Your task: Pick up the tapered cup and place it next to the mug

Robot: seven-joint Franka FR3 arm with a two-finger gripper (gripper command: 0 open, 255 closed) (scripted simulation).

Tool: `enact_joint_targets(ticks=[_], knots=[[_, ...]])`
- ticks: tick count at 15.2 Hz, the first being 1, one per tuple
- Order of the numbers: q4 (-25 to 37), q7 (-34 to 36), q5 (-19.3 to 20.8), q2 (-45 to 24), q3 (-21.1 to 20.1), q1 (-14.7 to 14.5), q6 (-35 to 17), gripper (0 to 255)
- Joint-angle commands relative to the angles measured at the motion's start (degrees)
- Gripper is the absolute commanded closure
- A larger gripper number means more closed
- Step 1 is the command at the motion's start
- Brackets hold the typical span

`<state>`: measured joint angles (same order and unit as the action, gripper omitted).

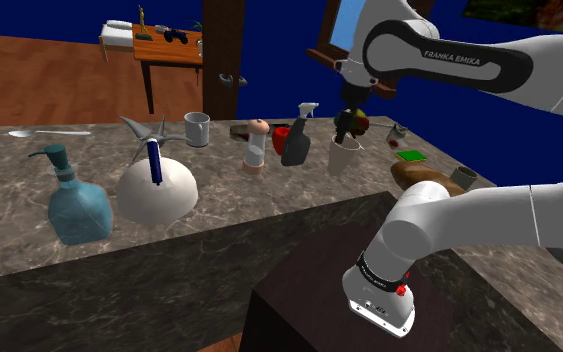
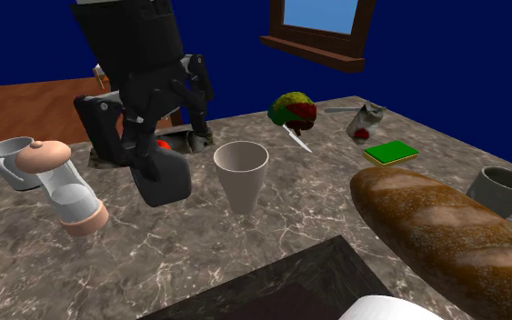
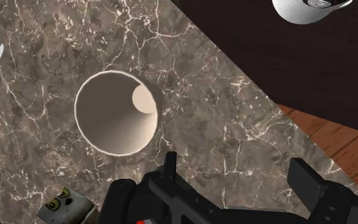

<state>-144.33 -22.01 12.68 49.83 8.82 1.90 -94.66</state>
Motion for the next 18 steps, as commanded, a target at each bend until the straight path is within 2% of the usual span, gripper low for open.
enact_joint_targets(ticks=[1,7,14,18], knots=[[-2.44,-3.76,2.55,0.26,2.75,0.44,-2.88,0],[-6.72,-14.01,9.82,-2.43,11.44,1.88,-12.19,0],[-11.01,-13.68,11.73,-3.94,13.48,2.58,-18.06,0],[-11.34,-13.65,11.89,-4.11,13.65,2.64,-18.56,0]])
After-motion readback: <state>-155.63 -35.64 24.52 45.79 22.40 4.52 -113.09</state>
